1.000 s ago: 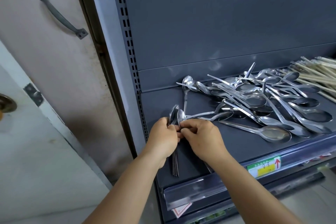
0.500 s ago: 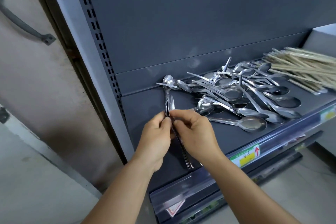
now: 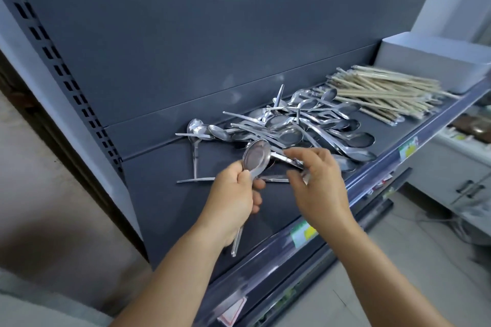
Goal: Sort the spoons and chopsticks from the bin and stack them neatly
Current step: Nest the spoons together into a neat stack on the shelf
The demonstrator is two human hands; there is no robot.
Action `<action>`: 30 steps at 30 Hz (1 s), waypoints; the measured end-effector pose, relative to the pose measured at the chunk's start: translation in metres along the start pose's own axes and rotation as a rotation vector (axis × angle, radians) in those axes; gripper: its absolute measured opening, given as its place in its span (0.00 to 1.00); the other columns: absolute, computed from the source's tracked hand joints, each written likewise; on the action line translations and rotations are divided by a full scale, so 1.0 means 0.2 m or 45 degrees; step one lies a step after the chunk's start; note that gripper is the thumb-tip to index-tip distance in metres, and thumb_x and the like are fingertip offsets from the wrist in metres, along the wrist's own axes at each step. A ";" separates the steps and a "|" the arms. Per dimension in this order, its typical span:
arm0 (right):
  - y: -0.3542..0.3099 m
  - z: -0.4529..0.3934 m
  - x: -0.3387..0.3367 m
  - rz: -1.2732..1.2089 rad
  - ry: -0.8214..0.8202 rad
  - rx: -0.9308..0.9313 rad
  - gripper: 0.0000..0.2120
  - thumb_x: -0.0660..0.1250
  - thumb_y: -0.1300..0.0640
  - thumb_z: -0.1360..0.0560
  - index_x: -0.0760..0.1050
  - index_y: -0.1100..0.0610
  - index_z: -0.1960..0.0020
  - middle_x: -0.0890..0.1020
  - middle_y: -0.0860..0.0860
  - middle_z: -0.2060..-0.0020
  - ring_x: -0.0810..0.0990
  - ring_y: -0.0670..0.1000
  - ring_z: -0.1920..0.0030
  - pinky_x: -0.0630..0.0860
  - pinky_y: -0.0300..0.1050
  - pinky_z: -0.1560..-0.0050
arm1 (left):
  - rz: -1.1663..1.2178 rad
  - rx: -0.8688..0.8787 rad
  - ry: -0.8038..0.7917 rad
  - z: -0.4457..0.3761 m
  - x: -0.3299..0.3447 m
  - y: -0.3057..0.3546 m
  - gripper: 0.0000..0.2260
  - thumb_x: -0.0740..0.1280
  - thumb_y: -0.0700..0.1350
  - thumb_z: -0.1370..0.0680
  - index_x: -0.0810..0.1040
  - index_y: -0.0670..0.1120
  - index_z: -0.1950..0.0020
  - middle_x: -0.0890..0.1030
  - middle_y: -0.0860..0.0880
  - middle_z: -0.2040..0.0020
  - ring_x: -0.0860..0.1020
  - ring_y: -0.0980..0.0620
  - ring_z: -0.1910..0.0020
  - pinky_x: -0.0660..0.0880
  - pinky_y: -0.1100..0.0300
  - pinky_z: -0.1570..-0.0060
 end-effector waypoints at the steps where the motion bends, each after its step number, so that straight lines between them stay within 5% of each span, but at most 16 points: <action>1: 0.06 -0.01 -0.04 0.075 0.045 0.062 0.17 0.66 0.61 0.27 0.75 0.47 0.41 0.69 0.45 0.49 0.70 0.51 0.44 0.66 0.40 0.49 | -0.037 0.008 -0.012 -0.01 0.02 0.00 0.16 0.51 0.38 0.19 0.77 0.51 0.53 0.78 0.51 0.64 0.70 0.59 0.76 0.69 0.66 0.76; 6: 0.25 -0.01 -0.15 0.339 0.009 0.359 0.14 0.66 0.53 0.26 0.69 0.51 0.42 0.72 0.49 0.47 0.70 0.53 0.45 0.65 0.44 0.52 | -0.203 0.023 -0.065 -0.05 0.08 0.03 0.14 0.52 0.38 0.20 0.76 0.49 0.54 0.78 0.52 0.61 0.71 0.60 0.73 0.70 0.67 0.73; 10: 0.27 -0.02 -0.17 0.242 -0.023 0.351 0.02 0.64 0.56 0.25 0.73 0.51 0.52 0.78 0.45 0.59 0.76 0.50 0.59 0.69 0.44 0.60 | -0.316 0.085 -0.096 -0.07 0.12 0.06 0.15 0.52 0.38 0.20 0.75 0.50 0.56 0.78 0.52 0.61 0.71 0.64 0.74 0.71 0.69 0.73; 16: 0.29 -0.06 -0.22 -0.028 -0.060 0.263 0.08 0.61 0.59 0.23 0.73 0.49 0.60 0.73 0.44 0.74 0.68 0.43 0.77 0.66 0.35 0.74 | -0.407 0.085 -0.108 -0.09 0.15 0.08 0.15 0.53 0.38 0.21 0.77 0.51 0.55 0.80 0.53 0.60 0.73 0.62 0.71 0.72 0.72 0.71; 20: 0.29 -0.10 -0.19 -0.216 -0.079 0.263 0.08 0.62 0.59 0.23 0.73 0.50 0.61 0.71 0.43 0.76 0.66 0.42 0.77 0.65 0.31 0.76 | -0.412 0.017 -0.196 -0.08 0.20 0.09 0.15 0.53 0.37 0.21 0.78 0.48 0.55 0.80 0.52 0.62 0.77 0.61 0.71 0.74 0.70 0.70; 24: 0.30 -0.12 -0.15 -0.200 -0.058 0.265 0.08 0.62 0.56 0.23 0.72 0.49 0.61 0.73 0.43 0.74 0.67 0.42 0.75 0.66 0.34 0.73 | -0.294 -0.098 -0.339 -0.05 0.26 0.08 0.13 0.54 0.41 0.19 0.79 0.44 0.51 0.81 0.46 0.55 0.80 0.55 0.69 0.78 0.63 0.67; 30: 0.29 -0.13 -0.11 -0.186 -0.174 0.182 0.07 0.63 0.56 0.24 0.73 0.50 0.61 0.73 0.41 0.76 0.69 0.40 0.76 0.65 0.30 0.75 | -0.432 -0.049 -0.334 -0.05 0.27 0.03 0.14 0.55 0.37 0.21 0.77 0.48 0.44 0.79 0.51 0.64 0.76 0.61 0.72 0.73 0.67 0.68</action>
Point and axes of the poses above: each hand's wrist, its own z-axis away from the middle knuckle, its own x-axis out of the palm, y = z × x, the point moved 3 cm from there along -z, towards the middle knuckle
